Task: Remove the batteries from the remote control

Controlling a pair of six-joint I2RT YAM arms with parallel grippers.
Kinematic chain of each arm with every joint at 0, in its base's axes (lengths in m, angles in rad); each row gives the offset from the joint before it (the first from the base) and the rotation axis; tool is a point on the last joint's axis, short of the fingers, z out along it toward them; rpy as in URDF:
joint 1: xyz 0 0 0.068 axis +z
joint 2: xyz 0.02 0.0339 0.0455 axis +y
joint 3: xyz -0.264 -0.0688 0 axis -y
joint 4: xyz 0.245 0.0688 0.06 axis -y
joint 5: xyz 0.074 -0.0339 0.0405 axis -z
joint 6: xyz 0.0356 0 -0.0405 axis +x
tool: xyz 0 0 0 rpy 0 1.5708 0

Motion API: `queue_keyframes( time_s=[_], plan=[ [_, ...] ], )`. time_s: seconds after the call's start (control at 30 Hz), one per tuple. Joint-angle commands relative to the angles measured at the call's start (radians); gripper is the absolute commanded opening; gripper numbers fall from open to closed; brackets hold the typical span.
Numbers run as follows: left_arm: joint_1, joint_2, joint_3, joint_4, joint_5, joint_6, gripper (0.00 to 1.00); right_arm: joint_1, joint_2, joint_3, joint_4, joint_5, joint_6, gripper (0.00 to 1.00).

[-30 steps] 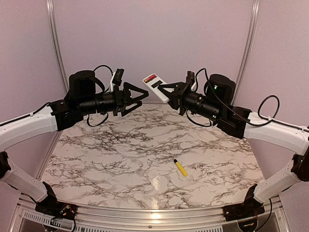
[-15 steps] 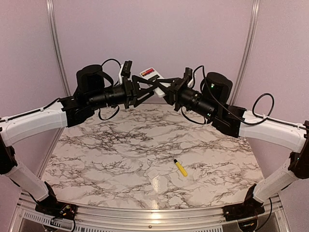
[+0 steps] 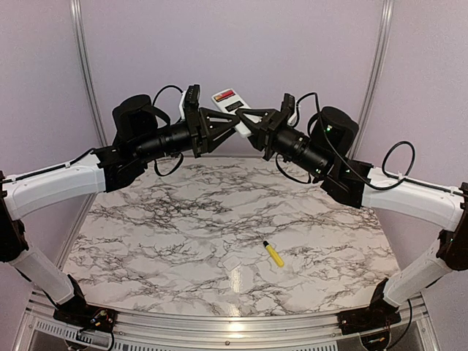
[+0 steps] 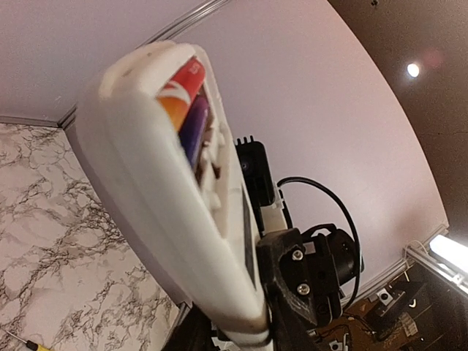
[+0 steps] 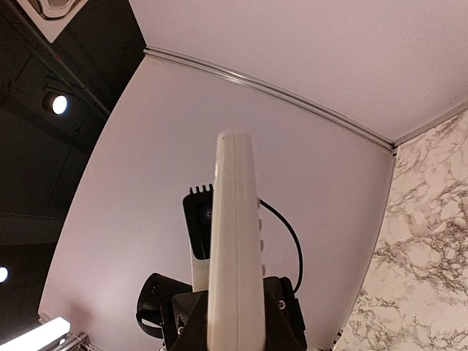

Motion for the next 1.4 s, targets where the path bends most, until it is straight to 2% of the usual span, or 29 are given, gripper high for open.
queue_keyframes(
  time_s=[0.0, 0.1, 0.3, 0.47, 0.53, 0.67, 0.73, 0.97, 1.17, 1.37],
  plan=[
    [0.003, 0.025, 0.017, 0.113, 0.038, -0.052, 0.3, 0.01, 0.014, 0.008, 0.084, -0.046, -0.004, 0.0],
    [0.004, 0.026, 0.018, 0.123, 0.049, -0.056, 0.26, 0.009, 0.016, 0.006, 0.091, -0.057, -0.004, 0.0],
    [0.003, 0.024, 0.011, 0.119, 0.05, -0.057, 0.0, 0.01, 0.012, 0.007, 0.083, -0.07, -0.021, 0.0],
    [0.003, 0.009, 0.003, 0.085, 0.046, -0.041, 0.0, 0.01, 0.004, 0.013, 0.028, -0.085, -0.095, 0.02],
    [0.004, 0.003, -0.002, 0.075, 0.05, -0.035, 0.0, 0.01, -0.007, 0.01, 0.0, -0.093, -0.131, 0.13],
    [0.004, -0.009, -0.018, 0.062, 0.072, -0.031, 0.0, 0.01, -0.051, -0.017, -0.061, -0.103, -0.202, 0.45],
    [0.003, -0.014, -0.027, 0.057, 0.091, -0.027, 0.0, 0.006, -0.071, -0.025, -0.103, -0.114, -0.238, 0.53],
    [0.004, -0.043, -0.066, 0.014, 0.145, -0.015, 0.0, -0.051, -0.145, -0.075, -0.172, -0.215, -0.276, 0.72],
    [0.005, -0.055, -0.061, -0.061, 0.24, 0.021, 0.0, -0.18, -0.224, -0.072, -0.331, -0.347, -0.344, 0.87],
    [0.006, -0.028, -0.044, -0.122, 0.377, 0.029, 0.0, -0.252, -0.192, -0.022, -0.436, -0.613, -0.407, 0.88]
  ],
)
